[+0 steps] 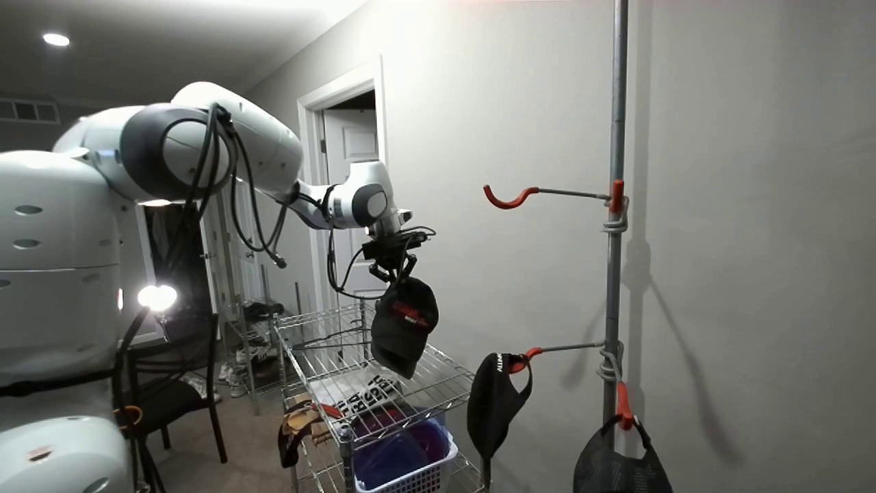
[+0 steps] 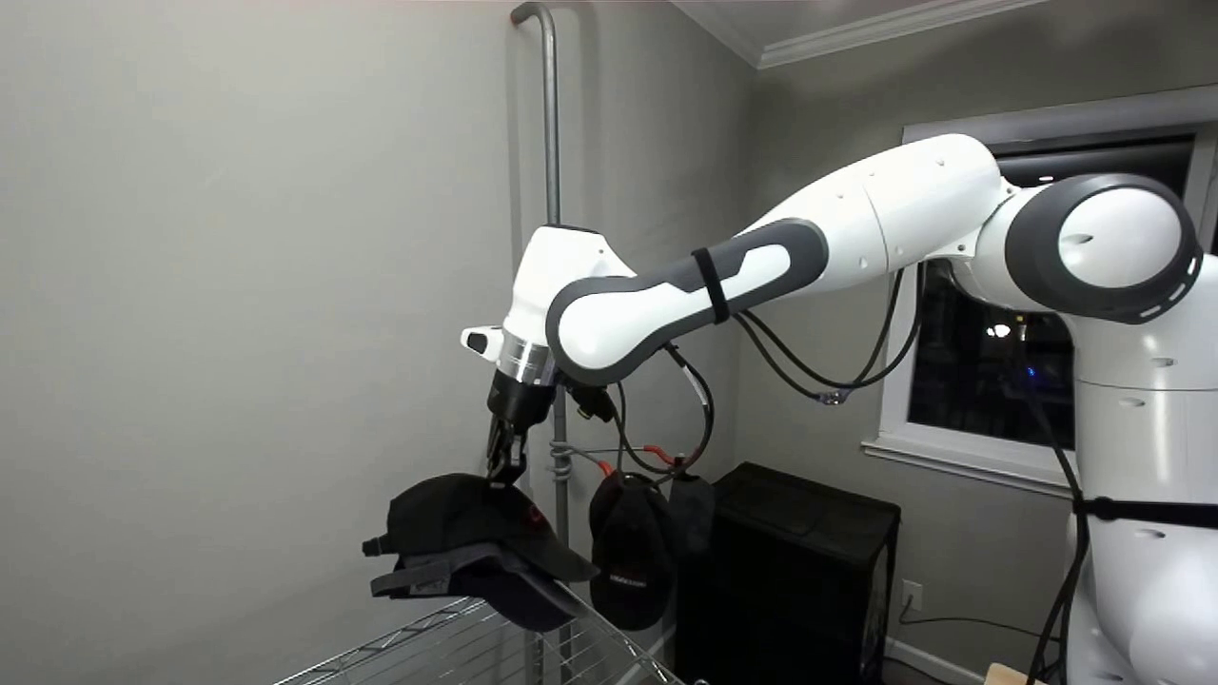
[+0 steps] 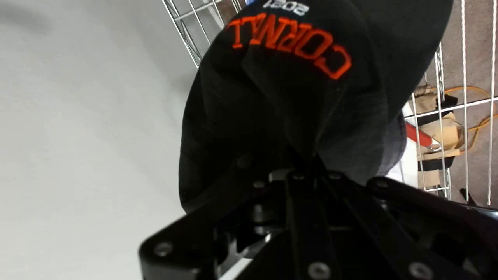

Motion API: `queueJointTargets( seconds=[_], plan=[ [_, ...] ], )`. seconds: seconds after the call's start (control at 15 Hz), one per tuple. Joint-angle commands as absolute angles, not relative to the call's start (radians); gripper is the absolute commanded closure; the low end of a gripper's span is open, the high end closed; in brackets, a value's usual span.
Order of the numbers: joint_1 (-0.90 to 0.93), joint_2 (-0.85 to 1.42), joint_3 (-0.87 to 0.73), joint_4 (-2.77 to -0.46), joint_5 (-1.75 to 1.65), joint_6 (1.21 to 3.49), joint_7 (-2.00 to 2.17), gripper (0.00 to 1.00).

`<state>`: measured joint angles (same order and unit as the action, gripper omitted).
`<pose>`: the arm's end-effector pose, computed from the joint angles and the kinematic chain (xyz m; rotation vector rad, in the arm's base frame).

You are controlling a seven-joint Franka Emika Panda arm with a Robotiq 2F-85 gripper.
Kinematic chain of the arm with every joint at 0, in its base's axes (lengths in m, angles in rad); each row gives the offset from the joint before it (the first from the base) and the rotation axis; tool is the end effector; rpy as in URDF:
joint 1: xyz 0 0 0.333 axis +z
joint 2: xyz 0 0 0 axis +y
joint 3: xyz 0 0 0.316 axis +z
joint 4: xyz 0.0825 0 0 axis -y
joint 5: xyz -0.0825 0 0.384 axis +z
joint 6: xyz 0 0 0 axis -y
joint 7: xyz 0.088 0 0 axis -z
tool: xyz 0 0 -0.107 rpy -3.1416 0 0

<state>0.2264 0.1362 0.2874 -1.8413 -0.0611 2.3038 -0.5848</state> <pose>0.5502 0.3003 0.4889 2.6014 1.6362 0.5142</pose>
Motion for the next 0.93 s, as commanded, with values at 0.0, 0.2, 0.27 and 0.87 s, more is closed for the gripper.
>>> queueJointTargets(
  seconds=[0.0,0.2,0.27,0.87],
  plan=[
    [0.243,0.116,0.278,-1.874,-0.177,2.300,-0.597,0.99],
    [0.259,0.113,0.279,-1.906,-0.329,2.290,-0.616,0.99],
    [0.264,0.115,0.282,-1.922,-0.359,2.285,-0.625,0.99],
    [0.266,0.139,0.331,-1.997,-0.162,2.195,-0.855,0.99]
  ],
)
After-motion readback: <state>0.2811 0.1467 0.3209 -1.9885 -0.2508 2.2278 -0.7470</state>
